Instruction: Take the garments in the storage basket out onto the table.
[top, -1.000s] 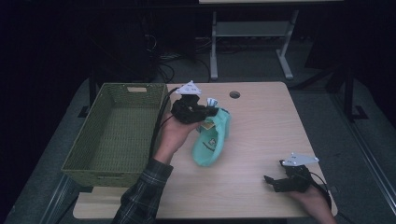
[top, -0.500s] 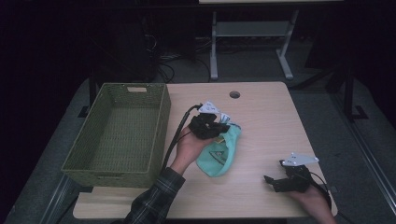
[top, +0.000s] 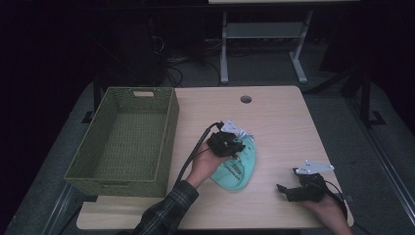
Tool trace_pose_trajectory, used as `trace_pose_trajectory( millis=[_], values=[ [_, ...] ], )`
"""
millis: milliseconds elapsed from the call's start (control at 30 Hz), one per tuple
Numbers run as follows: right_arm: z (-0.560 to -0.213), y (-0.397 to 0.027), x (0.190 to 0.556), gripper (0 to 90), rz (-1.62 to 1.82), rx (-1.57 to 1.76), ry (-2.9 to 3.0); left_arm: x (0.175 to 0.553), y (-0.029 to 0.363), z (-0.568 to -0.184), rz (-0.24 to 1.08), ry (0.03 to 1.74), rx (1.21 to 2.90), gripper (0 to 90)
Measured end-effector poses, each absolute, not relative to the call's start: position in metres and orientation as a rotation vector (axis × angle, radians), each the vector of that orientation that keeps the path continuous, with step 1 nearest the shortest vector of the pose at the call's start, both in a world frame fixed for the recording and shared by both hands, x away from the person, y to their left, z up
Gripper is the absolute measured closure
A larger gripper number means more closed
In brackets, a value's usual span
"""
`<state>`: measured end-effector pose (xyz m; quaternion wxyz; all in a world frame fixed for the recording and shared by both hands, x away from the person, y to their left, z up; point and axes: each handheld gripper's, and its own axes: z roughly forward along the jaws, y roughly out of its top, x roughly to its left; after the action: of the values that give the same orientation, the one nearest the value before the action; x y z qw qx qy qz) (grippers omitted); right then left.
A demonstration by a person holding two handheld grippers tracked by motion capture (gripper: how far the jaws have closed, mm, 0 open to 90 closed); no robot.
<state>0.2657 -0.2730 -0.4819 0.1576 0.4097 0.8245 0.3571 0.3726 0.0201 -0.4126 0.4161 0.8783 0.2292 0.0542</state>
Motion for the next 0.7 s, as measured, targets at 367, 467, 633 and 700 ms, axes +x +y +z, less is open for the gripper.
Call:
trace_pose_trajectory(
  millis=[367, 467, 633, 700],
  values=[
    [-0.482, -0.273, 0.266, 10.0, 1.023, 1.168, 2.360, 0.372, 0.012, -0.445, 0.088, 0.571, 2.290, 87.3],
    [-0.482, -0.273, 0.266, 10.0, 1.023, 1.169, 2.360, 0.371, 0.010, -0.452, 0.084, 0.582, 2.310, 87.3],
    [-0.482, -0.273, 0.266, 10.0, 1.023, 1.169, 2.360, 0.372, 0.010, -0.455, 0.084, 0.572, 2.331, 87.0],
    [-0.482, -0.273, 0.266, 10.0, 1.023, 1.169, 2.360, 0.371, 0.010, -0.453, 0.072, 0.585, 2.317, 84.4]
  ],
)
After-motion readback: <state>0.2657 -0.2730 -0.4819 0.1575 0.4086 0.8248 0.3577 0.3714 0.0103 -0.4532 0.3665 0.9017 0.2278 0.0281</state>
